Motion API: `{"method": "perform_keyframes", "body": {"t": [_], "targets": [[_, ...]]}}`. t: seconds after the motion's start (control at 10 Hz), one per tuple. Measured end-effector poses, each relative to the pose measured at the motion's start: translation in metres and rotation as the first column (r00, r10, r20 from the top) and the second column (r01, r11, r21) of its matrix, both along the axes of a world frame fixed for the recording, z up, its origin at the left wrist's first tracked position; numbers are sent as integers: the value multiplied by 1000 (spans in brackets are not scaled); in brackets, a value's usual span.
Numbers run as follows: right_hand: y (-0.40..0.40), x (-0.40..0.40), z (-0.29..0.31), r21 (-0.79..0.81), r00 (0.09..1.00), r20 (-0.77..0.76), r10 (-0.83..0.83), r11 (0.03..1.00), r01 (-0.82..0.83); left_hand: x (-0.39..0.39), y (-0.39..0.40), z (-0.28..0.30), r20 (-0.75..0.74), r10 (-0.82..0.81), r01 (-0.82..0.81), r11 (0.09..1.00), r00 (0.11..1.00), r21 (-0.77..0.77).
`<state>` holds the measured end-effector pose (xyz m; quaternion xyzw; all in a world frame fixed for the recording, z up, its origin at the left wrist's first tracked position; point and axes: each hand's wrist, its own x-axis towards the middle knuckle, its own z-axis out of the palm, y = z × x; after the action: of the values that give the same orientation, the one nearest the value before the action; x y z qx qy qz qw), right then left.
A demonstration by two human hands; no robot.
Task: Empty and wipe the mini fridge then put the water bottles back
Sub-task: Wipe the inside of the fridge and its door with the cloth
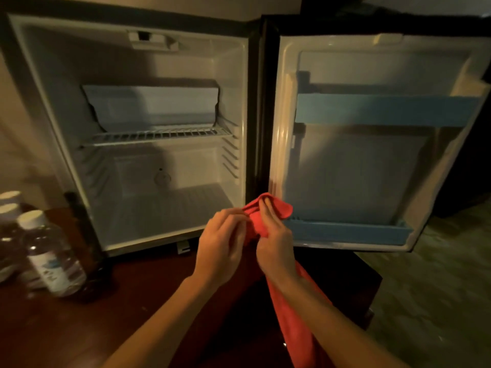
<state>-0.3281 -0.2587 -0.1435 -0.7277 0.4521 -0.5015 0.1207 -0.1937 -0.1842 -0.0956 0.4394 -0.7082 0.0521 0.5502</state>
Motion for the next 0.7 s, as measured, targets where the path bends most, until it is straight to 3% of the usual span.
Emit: {"method": "perform_keyframes", "body": {"t": [0.1,0.3,0.4,0.5,0.7], "targets": [[36,16,86,-117,997,79,-15,993,24,22,1,-4,-29,44,-43,999,999,28],[4,40,144,-468,989,26,-143,873,139,61,6,-11,93,161,-177,963,983,205],[-2,45,128,-512,971,-30,-238,838,190,79,10,-17,141,167,-200,943,976,266],[0,46,97,-458,957,-48,-287,857,234,93,16,-21,184,157,-207,932,970,296],[12,42,33,-335,900,-261,-350,907,256,106,24,-27,201,165,-225,918,966,326]]}}
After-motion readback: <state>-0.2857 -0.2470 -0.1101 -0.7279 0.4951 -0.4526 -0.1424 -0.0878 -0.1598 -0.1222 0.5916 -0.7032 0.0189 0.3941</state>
